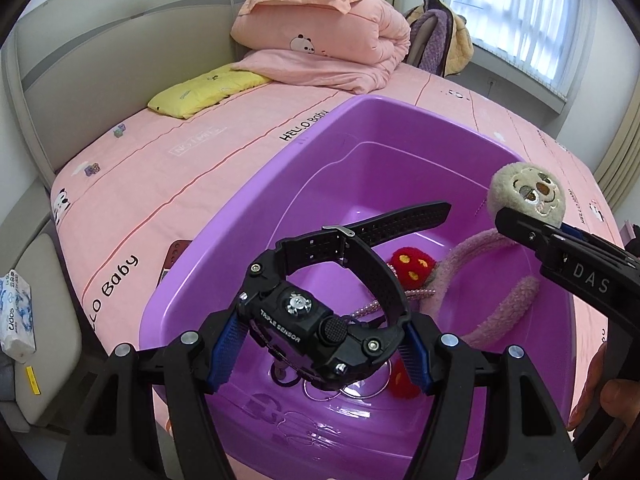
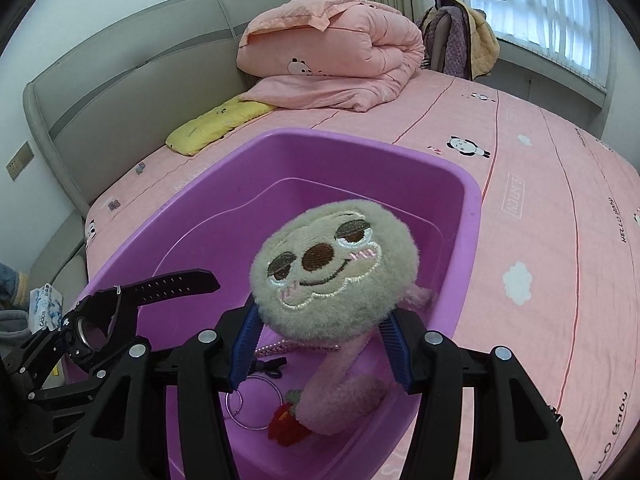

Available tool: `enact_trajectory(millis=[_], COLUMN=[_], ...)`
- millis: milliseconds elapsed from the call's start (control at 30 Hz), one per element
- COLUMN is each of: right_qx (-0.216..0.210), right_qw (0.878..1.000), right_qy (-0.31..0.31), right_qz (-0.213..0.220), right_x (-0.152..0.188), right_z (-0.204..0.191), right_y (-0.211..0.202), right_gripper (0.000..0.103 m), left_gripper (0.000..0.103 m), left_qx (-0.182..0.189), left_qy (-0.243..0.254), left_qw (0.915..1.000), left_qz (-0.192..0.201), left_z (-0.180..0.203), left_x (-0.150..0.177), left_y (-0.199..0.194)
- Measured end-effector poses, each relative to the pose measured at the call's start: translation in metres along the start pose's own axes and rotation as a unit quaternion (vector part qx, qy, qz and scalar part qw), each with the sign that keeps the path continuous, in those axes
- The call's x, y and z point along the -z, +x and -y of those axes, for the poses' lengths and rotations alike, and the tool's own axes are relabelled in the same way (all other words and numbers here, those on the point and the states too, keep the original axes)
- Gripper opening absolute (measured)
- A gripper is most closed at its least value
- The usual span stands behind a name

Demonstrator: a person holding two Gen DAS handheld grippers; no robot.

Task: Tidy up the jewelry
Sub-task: 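Open left tool to drop the watch while right tool drops the plush into the tub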

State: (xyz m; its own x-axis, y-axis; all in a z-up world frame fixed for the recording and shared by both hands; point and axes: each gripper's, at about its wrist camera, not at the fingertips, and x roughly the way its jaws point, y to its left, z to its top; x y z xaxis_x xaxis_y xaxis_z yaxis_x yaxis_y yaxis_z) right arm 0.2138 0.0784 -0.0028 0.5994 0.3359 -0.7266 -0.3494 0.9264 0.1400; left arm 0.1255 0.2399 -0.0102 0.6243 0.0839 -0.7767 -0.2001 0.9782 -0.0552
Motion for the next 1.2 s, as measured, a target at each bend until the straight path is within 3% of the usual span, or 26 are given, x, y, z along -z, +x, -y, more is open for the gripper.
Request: enact_trajectory(millis=[233, 433, 567, 1200], right_qx=[0.012, 0.013, 0.008, 0.013], right_qw=[1.0, 1.0, 1.0, 1.0], right_qy=[-0.002, 0.007, 0.001, 0.006], right_qz=[-0.008, -0.012, -0.007, 0.002], right_x=[0.0, 0.0, -0.002, 0.001], right_z=[-0.002, 0.0, -0.003, -0.005], right_y=[0.006, 0.007, 0.005, -0.009], right_gripper=[0.053, 0.06, 0.074, 0.074], left_gripper=[0.066, 0.071, 0.076, 0.078], left_qx=[-0.005, -0.01, -0.011, -0.01], left_qy=[-0.001, 0.005, 0.008, -0.004], left_qw=[1.0, 0.9999, 0.9998, 0.9999], left_qz=[-0.005, -0.001, 0.013, 0.012], left_z=[-0.003, -0.002, -0.001, -0.007], left_x=[0.0, -0.001, -0.002, 0.0], left_y=[0.004, 0.001, -0.005, -0.011])
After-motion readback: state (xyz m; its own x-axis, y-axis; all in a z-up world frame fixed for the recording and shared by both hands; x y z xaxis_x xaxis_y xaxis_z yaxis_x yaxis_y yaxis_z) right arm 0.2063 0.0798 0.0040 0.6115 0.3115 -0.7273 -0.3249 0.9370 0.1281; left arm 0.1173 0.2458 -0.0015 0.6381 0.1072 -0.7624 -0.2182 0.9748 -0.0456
